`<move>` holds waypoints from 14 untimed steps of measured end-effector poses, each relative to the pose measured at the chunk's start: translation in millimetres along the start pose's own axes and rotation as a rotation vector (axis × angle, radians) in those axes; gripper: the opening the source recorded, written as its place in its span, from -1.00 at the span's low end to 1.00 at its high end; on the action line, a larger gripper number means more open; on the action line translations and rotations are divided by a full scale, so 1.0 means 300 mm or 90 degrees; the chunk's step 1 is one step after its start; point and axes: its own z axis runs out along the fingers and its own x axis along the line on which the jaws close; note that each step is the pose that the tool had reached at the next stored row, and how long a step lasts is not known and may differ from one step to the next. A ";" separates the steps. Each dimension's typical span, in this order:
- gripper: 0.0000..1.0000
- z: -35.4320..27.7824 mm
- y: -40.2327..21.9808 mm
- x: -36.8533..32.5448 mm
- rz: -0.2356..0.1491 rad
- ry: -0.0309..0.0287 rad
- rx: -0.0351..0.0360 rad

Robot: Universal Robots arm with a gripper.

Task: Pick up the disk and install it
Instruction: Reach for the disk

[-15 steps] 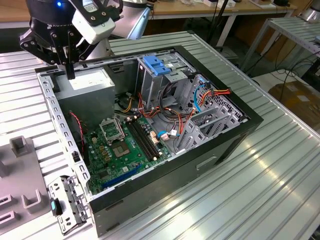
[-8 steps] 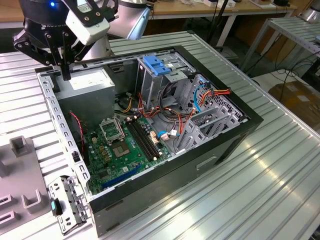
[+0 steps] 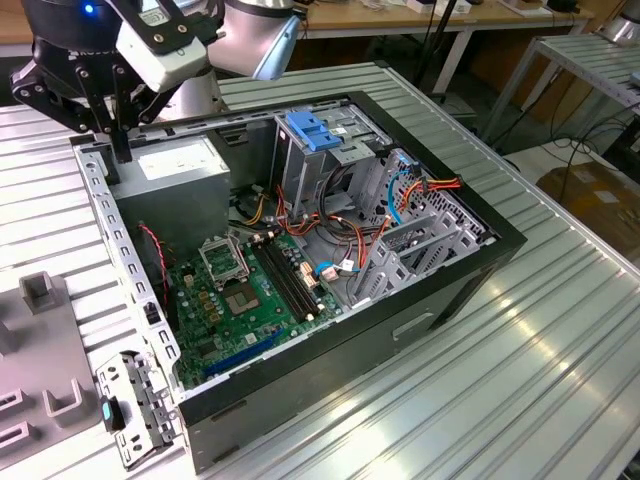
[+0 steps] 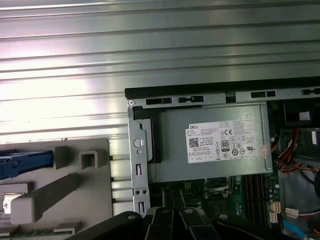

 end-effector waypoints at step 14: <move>-0.79 -0.001 -0.004 0.051 0.000 0.0000 0.0000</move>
